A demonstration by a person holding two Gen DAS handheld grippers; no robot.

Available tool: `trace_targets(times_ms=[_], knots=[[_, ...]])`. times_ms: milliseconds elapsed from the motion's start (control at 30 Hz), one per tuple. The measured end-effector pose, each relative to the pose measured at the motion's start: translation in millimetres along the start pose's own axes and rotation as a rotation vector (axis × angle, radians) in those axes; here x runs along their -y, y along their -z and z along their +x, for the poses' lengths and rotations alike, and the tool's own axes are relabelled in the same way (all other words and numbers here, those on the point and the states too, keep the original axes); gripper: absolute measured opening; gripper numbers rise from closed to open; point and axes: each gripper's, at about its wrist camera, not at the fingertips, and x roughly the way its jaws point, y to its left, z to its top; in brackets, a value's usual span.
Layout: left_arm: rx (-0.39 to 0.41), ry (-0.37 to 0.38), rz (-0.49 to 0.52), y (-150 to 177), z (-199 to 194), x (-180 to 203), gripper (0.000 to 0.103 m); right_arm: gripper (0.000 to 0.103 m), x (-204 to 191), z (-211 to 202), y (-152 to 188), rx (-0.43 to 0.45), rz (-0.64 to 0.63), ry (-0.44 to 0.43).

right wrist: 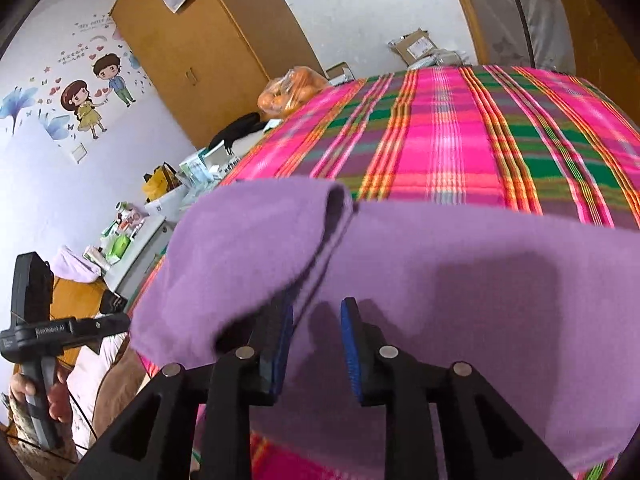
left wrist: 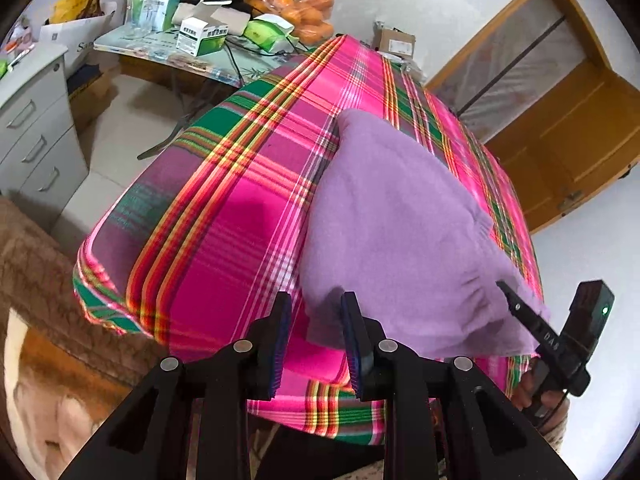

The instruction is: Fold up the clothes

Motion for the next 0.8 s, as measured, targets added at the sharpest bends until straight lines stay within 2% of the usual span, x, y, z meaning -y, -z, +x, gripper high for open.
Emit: trace_targets(times_ms=[133,400,600,800], knots=[[0.017,-0.009,0.024,5.6,-5.2,8.6,0.026,0.025,11.7,-13.2,7.4,0.014,0.028,0.030],[0.015,0.053,0.113,5.5,0.3,51.1,0.026,0.026,50.2,-54.5,22.6,0.088,0.060,0.242],[-0.042,0.101,0.222,2.3,26.0,101.3,0.026,0.026,101.4,-98.4,38.7,0.136,0.157,0.404],[-0.110,0.148,0.335,6.2,60.1,156.9,0.026,0.026,156.6,-162.5,57.9,0.245,0.299,0.488]])
